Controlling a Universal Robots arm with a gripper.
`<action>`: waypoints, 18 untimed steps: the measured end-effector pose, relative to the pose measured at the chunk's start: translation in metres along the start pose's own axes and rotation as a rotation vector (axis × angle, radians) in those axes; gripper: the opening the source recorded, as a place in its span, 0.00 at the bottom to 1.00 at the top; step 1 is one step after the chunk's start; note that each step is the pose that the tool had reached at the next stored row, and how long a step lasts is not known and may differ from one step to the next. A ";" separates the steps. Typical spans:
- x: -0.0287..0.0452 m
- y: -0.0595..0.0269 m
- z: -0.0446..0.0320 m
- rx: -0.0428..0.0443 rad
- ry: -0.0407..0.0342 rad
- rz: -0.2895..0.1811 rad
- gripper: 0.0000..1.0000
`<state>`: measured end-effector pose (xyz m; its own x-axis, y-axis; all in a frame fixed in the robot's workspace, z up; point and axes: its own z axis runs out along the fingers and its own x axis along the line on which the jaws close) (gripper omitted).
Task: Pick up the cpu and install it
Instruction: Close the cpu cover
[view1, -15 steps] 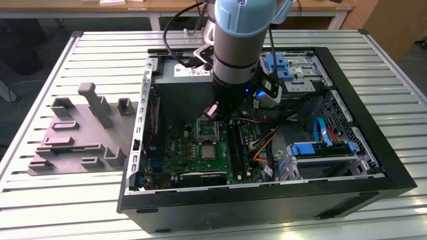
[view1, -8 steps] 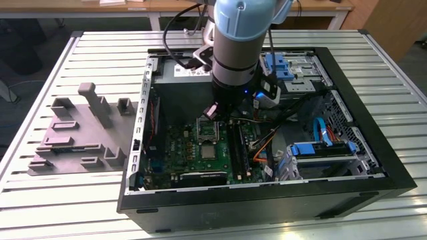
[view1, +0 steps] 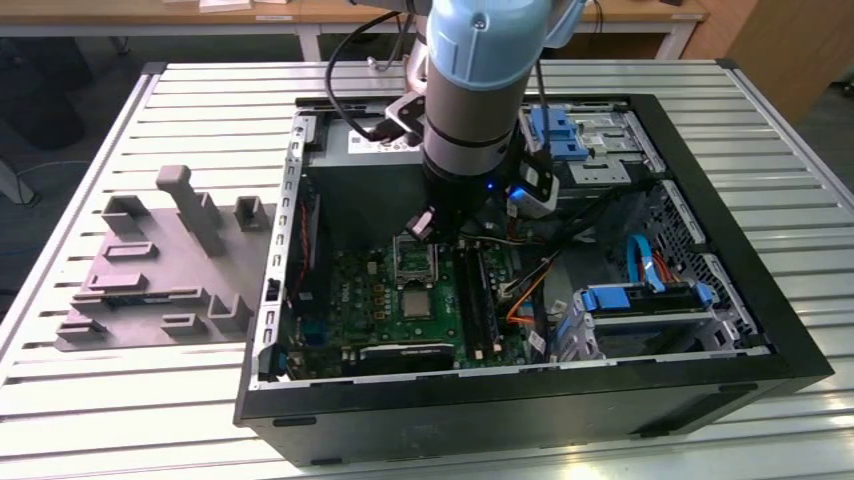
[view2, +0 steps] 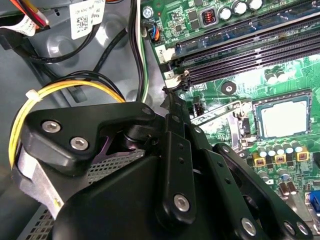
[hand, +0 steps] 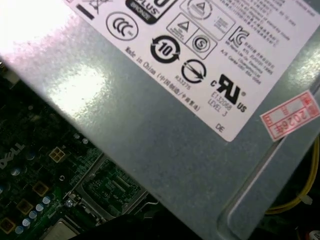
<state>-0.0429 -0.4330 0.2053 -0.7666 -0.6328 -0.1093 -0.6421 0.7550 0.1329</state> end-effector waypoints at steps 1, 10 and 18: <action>0.0000 0.0000 0.0000 0.0000 0.0002 -0.001 0.11; -0.0002 0.0003 -0.0001 0.0179 0.0185 -0.008 0.11; -0.0015 0.0020 -0.0050 0.0269 0.0279 -0.014 0.11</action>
<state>-0.0431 -0.4314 0.2106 -0.7575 -0.6475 -0.0834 -0.6529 0.7502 0.1050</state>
